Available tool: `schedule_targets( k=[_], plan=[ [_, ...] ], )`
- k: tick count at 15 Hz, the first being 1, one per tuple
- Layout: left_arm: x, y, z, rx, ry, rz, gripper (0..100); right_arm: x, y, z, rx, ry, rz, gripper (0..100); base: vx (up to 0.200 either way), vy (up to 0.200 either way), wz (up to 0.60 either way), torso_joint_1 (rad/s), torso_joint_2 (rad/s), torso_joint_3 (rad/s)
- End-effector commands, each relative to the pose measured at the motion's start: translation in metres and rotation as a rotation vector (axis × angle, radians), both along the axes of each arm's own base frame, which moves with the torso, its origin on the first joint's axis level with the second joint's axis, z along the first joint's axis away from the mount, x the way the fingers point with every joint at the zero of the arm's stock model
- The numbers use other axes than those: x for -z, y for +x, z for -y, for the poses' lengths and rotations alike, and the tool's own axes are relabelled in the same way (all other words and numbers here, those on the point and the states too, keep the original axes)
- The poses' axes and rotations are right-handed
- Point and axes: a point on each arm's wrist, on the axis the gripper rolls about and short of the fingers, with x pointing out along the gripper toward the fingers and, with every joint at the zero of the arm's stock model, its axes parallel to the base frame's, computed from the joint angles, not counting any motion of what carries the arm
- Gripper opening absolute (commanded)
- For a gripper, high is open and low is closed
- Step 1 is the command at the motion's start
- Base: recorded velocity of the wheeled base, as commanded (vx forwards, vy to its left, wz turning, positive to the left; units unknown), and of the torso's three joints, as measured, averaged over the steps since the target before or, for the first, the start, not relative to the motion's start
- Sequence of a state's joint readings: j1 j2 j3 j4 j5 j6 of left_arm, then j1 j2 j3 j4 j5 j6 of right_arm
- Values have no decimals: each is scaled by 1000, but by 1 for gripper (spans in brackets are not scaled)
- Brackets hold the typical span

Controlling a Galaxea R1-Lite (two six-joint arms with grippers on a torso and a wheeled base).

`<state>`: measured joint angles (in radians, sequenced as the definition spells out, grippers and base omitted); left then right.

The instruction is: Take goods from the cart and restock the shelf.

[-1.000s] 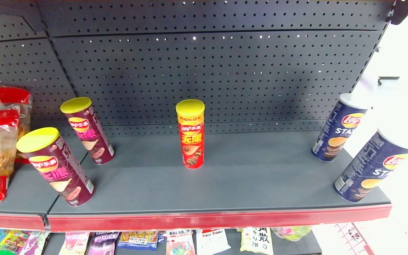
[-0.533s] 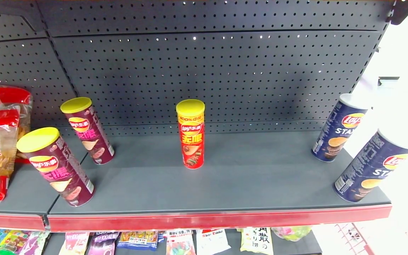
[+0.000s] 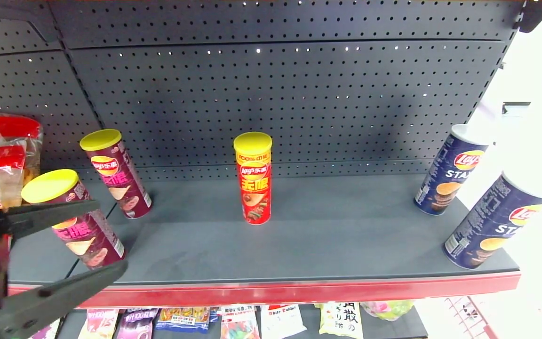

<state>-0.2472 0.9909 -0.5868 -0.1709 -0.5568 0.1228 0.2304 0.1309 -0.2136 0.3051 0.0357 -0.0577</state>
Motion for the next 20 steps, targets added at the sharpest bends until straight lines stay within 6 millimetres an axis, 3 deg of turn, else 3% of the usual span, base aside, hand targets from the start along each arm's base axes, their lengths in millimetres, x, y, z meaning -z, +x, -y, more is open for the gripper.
schedule_targets(
  k=[1, 5, 8, 12, 16, 20],
  plan=[
    [30, 77, 27, 54, 43, -102, 100, 1, 0, 0, -1, -1, -3, 0, 0, 0, 0, 0, 0, 0],
    [45, 133, 54, 39, 75, -42, 100, 1, 0, 0, 3, 0, -2, 0, 0, 0, 0, 0, 0, 0],
    [59, 160, 70, 41, 83, -7, 100, 1, 0, 0, 3, 1, 0, 0, 0, 0, 0, 0, 0, 0],
    [70, 184, 84, 63, 76, 2, 100, 1, 0, 0, 6, 2, 1, 0, 0, 0, 0, 0, 0, 0],
    [68, 211, 98, 72, 63, 39, 100, 1, 0, 0, 6, 2, -1, 0, 0, 0, 0, 0, 0, 0],
    [71, 223, 110, 90, 59, 47, 100, 1, 0, 0, 8, 3, 1, 0, 0, 0, 0, 0, 0, 0]
  ],
)
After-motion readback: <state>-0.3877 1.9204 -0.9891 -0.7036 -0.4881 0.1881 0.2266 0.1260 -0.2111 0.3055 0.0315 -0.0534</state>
